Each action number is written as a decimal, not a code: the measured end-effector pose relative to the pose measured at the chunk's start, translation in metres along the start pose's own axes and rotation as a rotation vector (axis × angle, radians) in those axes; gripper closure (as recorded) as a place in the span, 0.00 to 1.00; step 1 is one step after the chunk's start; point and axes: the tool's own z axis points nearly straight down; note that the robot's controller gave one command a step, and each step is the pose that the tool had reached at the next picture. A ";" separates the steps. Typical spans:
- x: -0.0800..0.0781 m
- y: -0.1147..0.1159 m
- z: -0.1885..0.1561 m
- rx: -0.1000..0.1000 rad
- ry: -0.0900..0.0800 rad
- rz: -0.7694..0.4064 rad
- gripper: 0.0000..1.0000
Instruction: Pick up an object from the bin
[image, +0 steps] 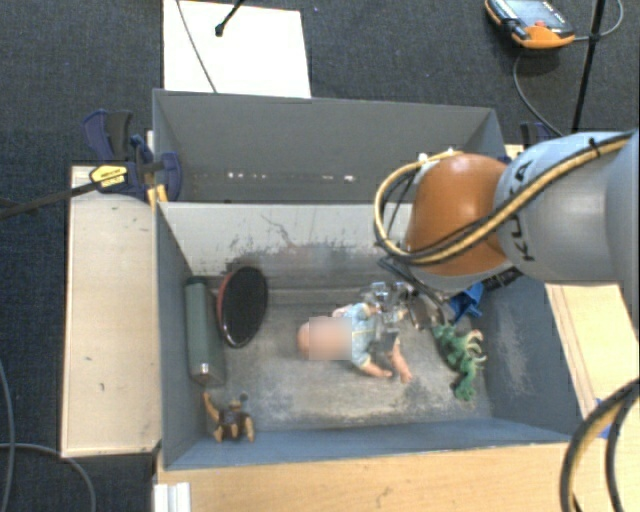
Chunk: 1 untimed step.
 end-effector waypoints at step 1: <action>0.000 0.000 -0.004 0.000 0.000 0.000 1.00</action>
Offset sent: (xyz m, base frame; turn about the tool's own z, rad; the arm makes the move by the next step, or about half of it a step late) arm 0.0001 -0.0001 0.0555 0.0000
